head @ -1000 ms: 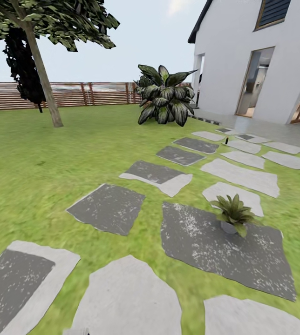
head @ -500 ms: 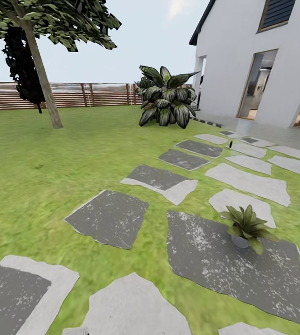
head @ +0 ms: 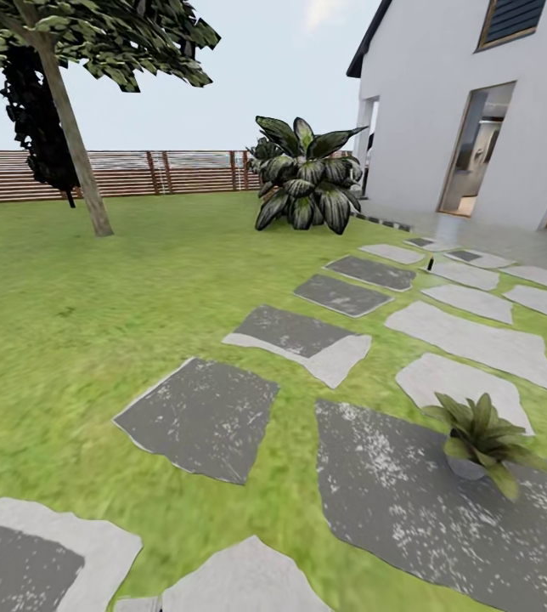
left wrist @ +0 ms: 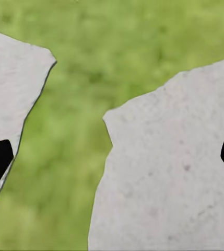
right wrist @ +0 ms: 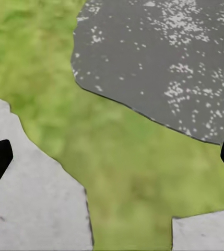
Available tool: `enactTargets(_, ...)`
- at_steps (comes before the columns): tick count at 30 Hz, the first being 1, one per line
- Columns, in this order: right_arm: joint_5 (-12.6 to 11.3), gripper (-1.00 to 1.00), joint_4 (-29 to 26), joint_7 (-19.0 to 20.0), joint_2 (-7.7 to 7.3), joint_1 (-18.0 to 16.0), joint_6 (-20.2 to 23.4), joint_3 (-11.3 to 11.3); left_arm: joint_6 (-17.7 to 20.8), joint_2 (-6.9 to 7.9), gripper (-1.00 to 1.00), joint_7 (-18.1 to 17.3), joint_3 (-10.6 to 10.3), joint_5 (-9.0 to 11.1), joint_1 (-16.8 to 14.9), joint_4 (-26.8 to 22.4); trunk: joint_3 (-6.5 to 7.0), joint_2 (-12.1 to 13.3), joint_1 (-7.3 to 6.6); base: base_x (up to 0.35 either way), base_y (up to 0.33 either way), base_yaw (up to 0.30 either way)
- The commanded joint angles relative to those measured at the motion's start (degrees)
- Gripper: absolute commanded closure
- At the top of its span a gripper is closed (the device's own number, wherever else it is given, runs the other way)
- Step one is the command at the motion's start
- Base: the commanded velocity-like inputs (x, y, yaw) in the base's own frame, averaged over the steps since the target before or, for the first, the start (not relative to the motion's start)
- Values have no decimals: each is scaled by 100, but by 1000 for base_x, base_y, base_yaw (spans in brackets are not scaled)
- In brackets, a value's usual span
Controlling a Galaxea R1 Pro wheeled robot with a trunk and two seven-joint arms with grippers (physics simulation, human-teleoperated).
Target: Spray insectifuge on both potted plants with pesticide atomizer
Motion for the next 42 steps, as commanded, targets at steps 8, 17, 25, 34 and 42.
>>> enactTargets(8,28,-100,2,2,-2,0,-15,-2,-21,0,-100,-2,-5,33,-3,5,-5,-2,2,335,120,0)
enactTargets(17,28,-100,-6,2,1,0,-20,-2,-21,-5,-100,-2,-5,32,-3,5,-5,-2,2,335,120,0)
enactTargets(25,28,-100,-5,2,0,-2,-18,-2,-21,-4,-100,-2,-5,29,-1,5,-5,-2,2,335,120,0)
enactTargets(34,28,-100,-6,2,2,-2,-19,-9,-20,0,-100,-2,-5,30,-1,5,-5,-2,2,335,120,0)
enactTargets(42,28,-100,-4,2,6,-1,-12,-5,-21,-6,-100,-2,-5,32,-2,5,-5,-2,2,335,120,-1)
